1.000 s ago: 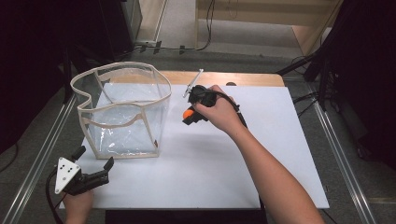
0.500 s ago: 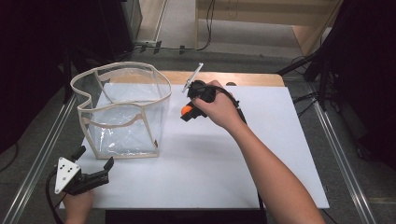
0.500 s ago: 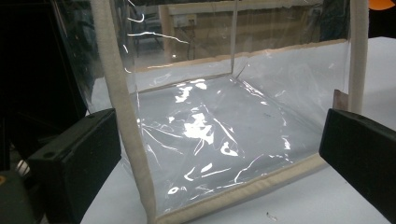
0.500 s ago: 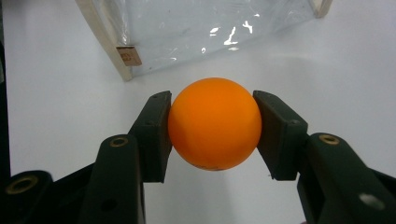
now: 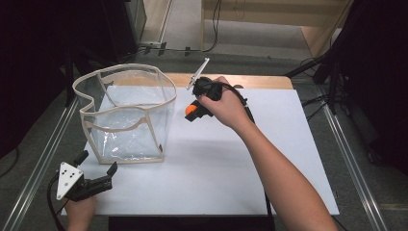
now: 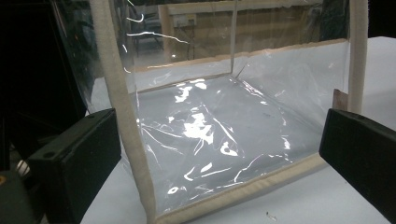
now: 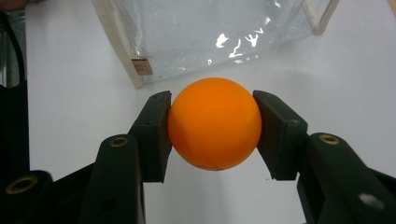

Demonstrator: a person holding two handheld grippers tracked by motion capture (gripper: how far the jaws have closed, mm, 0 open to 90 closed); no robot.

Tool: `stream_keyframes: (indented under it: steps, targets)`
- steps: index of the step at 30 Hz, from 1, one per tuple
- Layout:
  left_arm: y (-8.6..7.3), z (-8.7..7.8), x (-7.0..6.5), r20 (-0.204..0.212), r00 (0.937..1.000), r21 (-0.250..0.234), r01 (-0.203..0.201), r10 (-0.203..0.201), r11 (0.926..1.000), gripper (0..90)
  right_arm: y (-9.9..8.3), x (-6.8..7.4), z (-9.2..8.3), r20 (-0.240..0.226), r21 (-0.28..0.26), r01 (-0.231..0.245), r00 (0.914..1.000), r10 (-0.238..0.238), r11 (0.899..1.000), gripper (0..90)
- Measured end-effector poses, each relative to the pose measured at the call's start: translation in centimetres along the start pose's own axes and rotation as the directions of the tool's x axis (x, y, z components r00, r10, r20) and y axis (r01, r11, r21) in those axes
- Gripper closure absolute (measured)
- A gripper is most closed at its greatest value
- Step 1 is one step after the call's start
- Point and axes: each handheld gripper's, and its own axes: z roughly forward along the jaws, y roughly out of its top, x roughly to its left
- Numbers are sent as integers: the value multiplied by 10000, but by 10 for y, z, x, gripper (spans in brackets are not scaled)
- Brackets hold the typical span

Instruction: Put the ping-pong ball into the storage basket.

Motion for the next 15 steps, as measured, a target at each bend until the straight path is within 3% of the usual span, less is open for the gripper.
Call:
stream_keyframes:
  steps: [9,15]
  targets:
    - [0,0,0,20,10000,6,22,-22,10000,0,9,2,-9,42,157,190,9998,-191,9997,478]
    - [0,0,0,31,10000,9,15,-15,10000,0,14,2,-17,19,-23,264,9996,-264,9996,478]
